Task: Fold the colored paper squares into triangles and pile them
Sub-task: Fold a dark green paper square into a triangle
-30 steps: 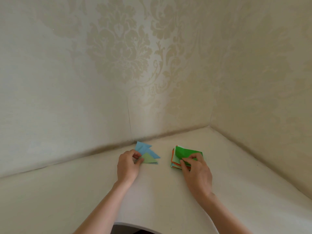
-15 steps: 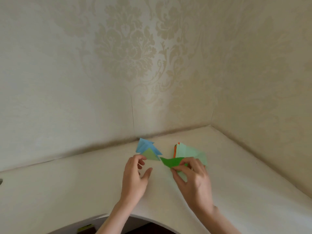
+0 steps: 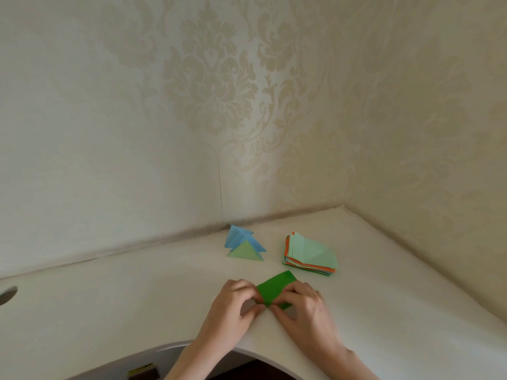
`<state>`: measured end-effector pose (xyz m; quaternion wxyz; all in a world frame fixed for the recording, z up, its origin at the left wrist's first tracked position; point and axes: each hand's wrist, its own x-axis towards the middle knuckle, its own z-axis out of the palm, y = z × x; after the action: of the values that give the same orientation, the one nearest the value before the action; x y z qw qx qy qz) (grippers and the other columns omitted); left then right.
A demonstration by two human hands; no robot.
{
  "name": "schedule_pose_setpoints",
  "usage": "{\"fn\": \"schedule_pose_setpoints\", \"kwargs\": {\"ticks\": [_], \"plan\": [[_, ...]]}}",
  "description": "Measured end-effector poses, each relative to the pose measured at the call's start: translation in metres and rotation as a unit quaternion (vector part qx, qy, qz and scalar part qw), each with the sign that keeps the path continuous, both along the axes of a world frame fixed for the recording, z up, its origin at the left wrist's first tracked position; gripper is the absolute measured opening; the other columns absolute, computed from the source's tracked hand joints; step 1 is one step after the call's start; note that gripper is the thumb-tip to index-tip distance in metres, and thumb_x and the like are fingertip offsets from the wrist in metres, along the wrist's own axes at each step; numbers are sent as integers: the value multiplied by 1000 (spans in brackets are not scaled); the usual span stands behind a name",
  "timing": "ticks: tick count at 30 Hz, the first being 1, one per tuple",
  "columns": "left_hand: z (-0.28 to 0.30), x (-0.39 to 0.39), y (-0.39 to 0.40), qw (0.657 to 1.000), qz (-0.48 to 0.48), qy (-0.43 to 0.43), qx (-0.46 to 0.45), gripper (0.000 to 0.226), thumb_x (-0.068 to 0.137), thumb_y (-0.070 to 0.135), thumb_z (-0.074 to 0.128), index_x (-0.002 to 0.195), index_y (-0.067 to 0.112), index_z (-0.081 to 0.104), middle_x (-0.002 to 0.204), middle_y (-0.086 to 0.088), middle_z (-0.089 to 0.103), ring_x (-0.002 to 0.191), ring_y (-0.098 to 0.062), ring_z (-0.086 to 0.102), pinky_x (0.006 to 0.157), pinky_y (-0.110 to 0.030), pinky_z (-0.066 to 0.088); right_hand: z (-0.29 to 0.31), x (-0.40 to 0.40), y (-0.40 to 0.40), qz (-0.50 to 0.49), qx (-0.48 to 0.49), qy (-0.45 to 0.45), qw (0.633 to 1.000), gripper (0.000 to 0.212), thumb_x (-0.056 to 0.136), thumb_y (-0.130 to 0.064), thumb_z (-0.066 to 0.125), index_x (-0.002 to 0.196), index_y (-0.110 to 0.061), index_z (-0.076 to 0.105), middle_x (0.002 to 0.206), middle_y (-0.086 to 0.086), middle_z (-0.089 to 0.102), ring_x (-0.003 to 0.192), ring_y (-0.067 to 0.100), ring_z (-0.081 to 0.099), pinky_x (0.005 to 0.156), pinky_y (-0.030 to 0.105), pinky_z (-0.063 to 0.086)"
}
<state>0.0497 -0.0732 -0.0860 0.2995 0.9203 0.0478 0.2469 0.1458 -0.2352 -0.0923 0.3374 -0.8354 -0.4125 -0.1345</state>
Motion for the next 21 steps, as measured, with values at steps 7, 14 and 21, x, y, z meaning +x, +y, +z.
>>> {"fn": "schedule_pose_setpoints", "kwargs": {"ticks": [7,14,21], "plan": [[2,13,-4,999,36,13,-20,9,81,30,71,78,26,64,83,19,54,88,0,48,76,-17,39,8,2,0,12,28,113,993,17,75,-41,69,89,-30,69,80,-21,59,79,0,54,67,14,42],[7,17,-10,995,69,48,-45,17,78,34,73,79,34,57,81,21,54,86,2,47,72,-13,36,20,6,10,-24,-30,216,976,34,71,-38,79,97,-34,59,81,-12,59,67,1,49,60,14,39],[7,14,-4,993,48,53,-95,20,77,18,74,83,33,62,83,18,61,87,1,52,74,-9,36,30,14,9,-4,-75,265,961,29,73,-25,78,96,-32,61,80,-15,59,63,-1,46,59,10,38]]}}
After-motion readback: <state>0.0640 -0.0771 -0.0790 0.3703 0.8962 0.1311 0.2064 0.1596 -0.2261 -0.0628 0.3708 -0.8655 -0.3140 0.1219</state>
